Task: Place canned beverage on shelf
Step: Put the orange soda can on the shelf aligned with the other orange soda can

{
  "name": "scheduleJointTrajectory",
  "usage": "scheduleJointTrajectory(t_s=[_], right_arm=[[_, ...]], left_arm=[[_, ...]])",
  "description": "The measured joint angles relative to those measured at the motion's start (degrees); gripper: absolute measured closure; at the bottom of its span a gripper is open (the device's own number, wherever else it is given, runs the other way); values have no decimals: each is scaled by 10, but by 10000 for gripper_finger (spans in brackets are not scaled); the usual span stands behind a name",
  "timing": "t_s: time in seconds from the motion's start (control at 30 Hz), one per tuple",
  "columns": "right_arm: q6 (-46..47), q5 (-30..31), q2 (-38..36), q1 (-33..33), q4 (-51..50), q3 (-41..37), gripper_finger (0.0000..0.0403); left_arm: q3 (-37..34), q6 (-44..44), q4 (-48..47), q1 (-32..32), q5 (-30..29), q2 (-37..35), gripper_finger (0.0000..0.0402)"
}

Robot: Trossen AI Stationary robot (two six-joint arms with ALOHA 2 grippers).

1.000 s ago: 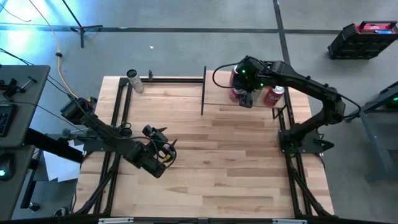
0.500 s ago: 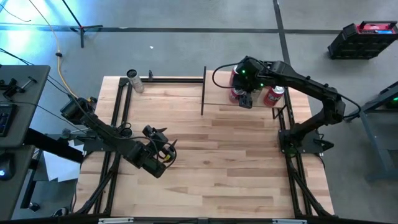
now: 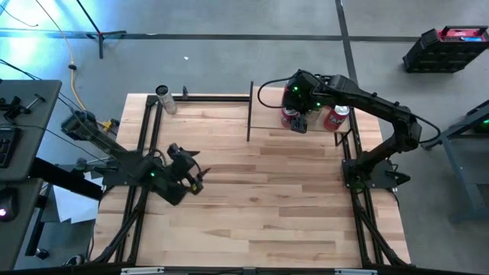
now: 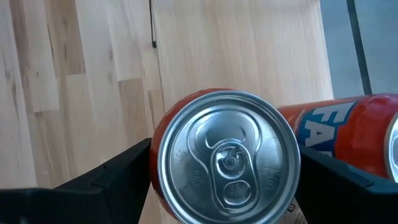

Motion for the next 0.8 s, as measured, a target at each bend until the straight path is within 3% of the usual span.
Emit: scheduleJointTrajectory(t_s=[0.2, 0.8], right_arm=[[1, 16, -1, 0, -1, -1, 80], [-2, 49, 0, -2, 7, 2, 27]], left_arm=[[0, 35, 6, -2, 19, -49, 69], [0, 40, 5, 0, -18, -39, 69]])
